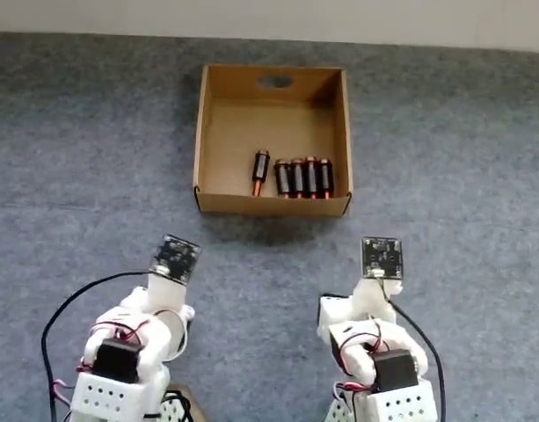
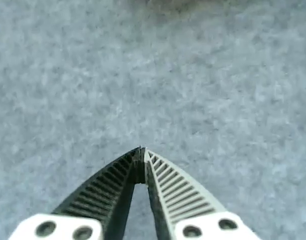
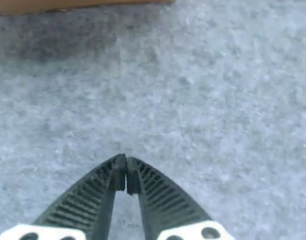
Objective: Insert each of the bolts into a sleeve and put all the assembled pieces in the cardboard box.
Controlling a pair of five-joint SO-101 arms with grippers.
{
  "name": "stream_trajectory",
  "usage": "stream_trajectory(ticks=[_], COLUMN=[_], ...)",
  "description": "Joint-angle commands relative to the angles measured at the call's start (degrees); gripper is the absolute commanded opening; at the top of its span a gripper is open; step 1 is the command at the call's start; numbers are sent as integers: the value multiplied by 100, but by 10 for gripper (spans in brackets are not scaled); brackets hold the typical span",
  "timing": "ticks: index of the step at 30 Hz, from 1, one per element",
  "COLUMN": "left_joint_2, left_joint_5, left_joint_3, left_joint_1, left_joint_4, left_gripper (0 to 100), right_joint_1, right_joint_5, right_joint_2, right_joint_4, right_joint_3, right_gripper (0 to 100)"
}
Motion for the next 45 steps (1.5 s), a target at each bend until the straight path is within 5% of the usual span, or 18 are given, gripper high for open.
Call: stream_trajectory(ticks=[1,4,45], left_joint_2=[-40,-40,-40], left_joint_5=[0,0,9], left_joint_3=[110,110,110], left_joint_1=[-769,-1235,-1288], left_joint_4=[35,35,35], left_gripper=[10,10,10], right_joint_1=[110,110,110], right_joint_5=[44,44,44], right_joint_2=[-40,-40,-40], right_joint_4=[66,66,66], right_joint_3=[769,769,769], right_gripper=[5,5,5])
